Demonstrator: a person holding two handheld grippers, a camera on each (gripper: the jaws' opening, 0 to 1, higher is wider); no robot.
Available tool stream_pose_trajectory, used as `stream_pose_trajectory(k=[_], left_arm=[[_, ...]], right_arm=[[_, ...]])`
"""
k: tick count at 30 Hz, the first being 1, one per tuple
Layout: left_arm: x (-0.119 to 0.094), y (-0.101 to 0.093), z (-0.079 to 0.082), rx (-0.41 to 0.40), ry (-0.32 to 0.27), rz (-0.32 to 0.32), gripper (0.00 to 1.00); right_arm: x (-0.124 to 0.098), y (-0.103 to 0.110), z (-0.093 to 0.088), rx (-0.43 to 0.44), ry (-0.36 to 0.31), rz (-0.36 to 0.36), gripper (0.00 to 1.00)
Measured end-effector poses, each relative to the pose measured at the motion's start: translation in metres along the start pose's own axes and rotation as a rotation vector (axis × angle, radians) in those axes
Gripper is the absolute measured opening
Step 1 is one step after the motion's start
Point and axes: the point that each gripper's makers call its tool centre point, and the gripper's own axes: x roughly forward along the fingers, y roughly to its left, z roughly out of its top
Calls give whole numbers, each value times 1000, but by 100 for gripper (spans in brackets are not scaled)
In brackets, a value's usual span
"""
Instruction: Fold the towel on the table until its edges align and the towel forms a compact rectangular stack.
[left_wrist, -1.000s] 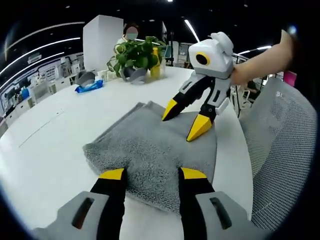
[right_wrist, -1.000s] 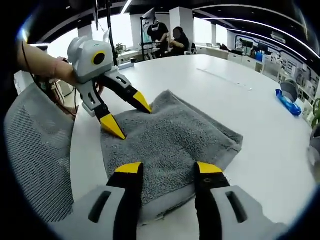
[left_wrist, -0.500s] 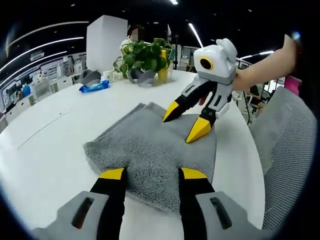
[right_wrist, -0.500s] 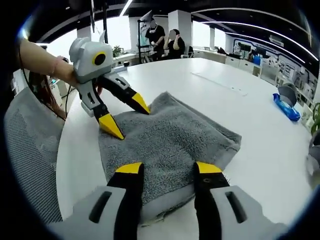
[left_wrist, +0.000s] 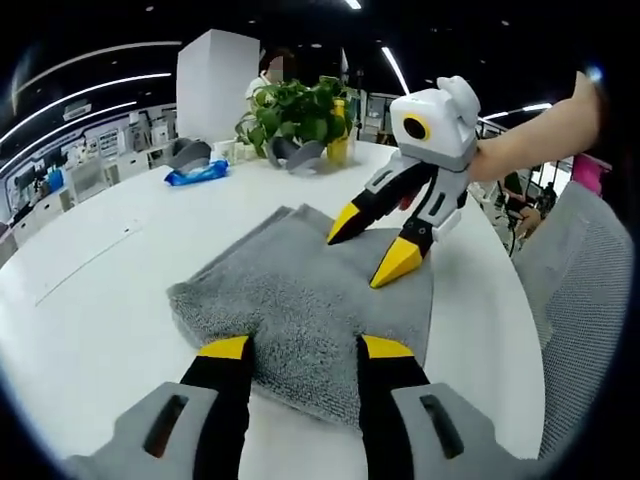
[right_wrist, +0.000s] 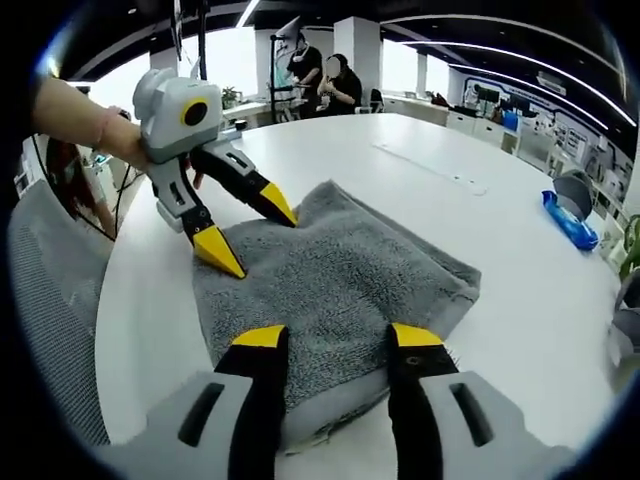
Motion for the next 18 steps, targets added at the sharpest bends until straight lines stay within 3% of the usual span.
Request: stream_pose_trajectory(k=[7,11,13,15,18], left_arm=[[-1,0,3,-12,-11,9,44],[-6,2,9,-87,-38,15,45],[-13,2,22,-155,-102,31,45],[-28,5,41,-140,-196,61,45],[-51,0,56,-139,-261,78,58]], right_arm=[[-2,0,2,17,-27,-5,39],[-8,0,8,121,-89,3,41],[-14,2,13,156,-112,13,43],[-26,6,19,171,-144,10,39],[-52,10,33,142,-230,-25,39]])
